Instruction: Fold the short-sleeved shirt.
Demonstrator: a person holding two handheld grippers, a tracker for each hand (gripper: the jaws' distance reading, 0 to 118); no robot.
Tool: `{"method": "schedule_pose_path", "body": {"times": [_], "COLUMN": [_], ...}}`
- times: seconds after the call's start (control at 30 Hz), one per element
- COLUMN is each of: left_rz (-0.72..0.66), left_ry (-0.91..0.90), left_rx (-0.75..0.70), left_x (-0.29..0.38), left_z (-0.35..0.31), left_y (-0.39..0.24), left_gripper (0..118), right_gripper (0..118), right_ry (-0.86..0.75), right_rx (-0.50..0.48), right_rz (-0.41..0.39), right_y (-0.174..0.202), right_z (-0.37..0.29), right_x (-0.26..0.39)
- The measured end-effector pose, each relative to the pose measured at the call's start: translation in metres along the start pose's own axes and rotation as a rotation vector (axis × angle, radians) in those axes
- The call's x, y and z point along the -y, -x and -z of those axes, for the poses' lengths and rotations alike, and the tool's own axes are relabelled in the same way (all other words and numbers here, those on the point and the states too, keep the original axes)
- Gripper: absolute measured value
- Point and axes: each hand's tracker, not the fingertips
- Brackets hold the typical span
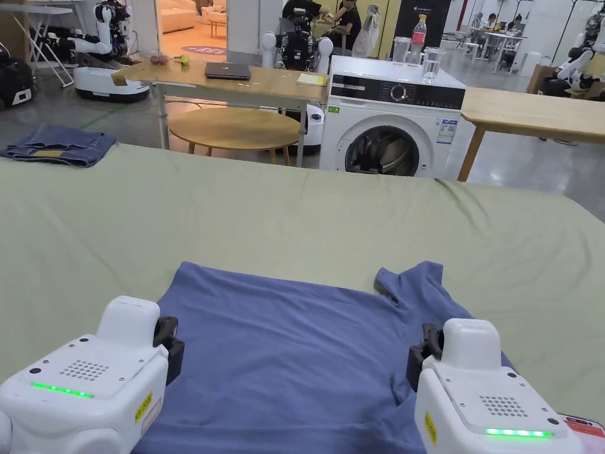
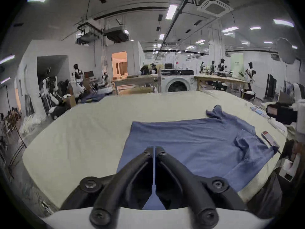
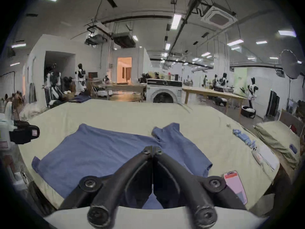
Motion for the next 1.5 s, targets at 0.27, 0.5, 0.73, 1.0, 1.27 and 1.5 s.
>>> {"method": "schedule_pose_path", "body": {"times": [0.27, 0.5, 0.73, 1.0, 1.27, 1.5], "left_rz": [-0.053, -0.157, -0.269, -0.145, -0.152, -0.158], "left_ry": [0.210, 0.463, 0.588, 0.661, 0.647, 0.635], "left_rx": [0.004, 0.032, -0.002, -0.153, -0.047, -0.044], "left_x": [0.001, 0.020, 0.048, 0.077, 0.075, 0.075], "left_z": [-0.013, -0.013, 0.010, 0.034, 0.028, 0.022], "left_y": [0.043, 0.103, 0.124, 0.101, 0.106, 0.102], "left_gripper": [0, 0, 61, 61, 0, 0], "right_gripper": [0, 0, 0, 0, 7, 58], "right_ry": [0.096, 0.182, 0.221, 0.265, 0.397, 0.556], "right_rx": [-0.005, -0.008, -0.013, -0.008, 0.031, 0.108], "right_rz": [0.011, 0.037, -0.011, -0.027, -0.066, -0.073], "right_y": [-0.008, -0.018, -0.012, -0.018, -0.044, -0.095], "right_z": [0.001, 0.009, 0.010, 0.008, 0.007, 0.007], "right_x": [0.014, 0.034, 0.043, 0.048, 0.041, 0.041]}}
